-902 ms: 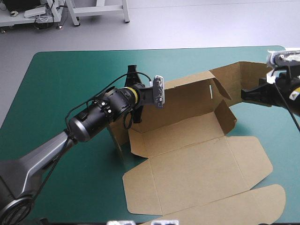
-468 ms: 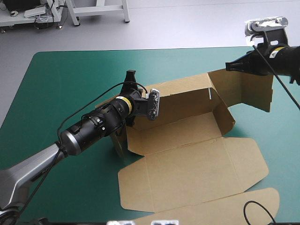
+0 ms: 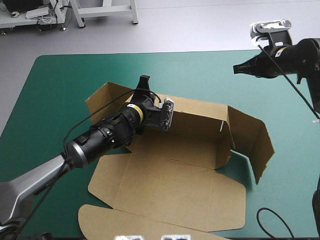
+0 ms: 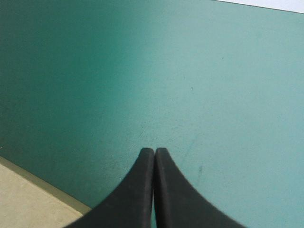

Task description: Fold the box

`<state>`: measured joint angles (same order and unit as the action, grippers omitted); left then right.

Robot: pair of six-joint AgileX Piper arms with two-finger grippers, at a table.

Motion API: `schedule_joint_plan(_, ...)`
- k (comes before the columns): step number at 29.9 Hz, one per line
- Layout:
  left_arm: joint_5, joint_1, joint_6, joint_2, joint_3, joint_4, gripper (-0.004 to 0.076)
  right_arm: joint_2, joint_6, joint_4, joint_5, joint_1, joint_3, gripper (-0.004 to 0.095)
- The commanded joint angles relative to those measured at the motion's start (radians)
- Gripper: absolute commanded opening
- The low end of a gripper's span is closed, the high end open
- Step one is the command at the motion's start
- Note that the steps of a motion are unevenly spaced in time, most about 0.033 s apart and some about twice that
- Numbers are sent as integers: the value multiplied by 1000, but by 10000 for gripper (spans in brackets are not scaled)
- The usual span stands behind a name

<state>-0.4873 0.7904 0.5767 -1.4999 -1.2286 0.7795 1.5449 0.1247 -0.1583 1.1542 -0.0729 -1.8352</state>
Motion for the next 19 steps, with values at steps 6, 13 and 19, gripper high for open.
schedule_joint_plan(6,-54,5,-204,40,-31,99,-9,31,42,-77,-41,-3,-33,-18)
schedule_joint_plan(13,-144,5,-282,38,-37,127,-8,79,50,-81,-72,-3,-48,-18)
schedule_joint_plan(19,-188,5,-360,38,-37,144,-8,165,41,-97,-16,-3,-121,-18)
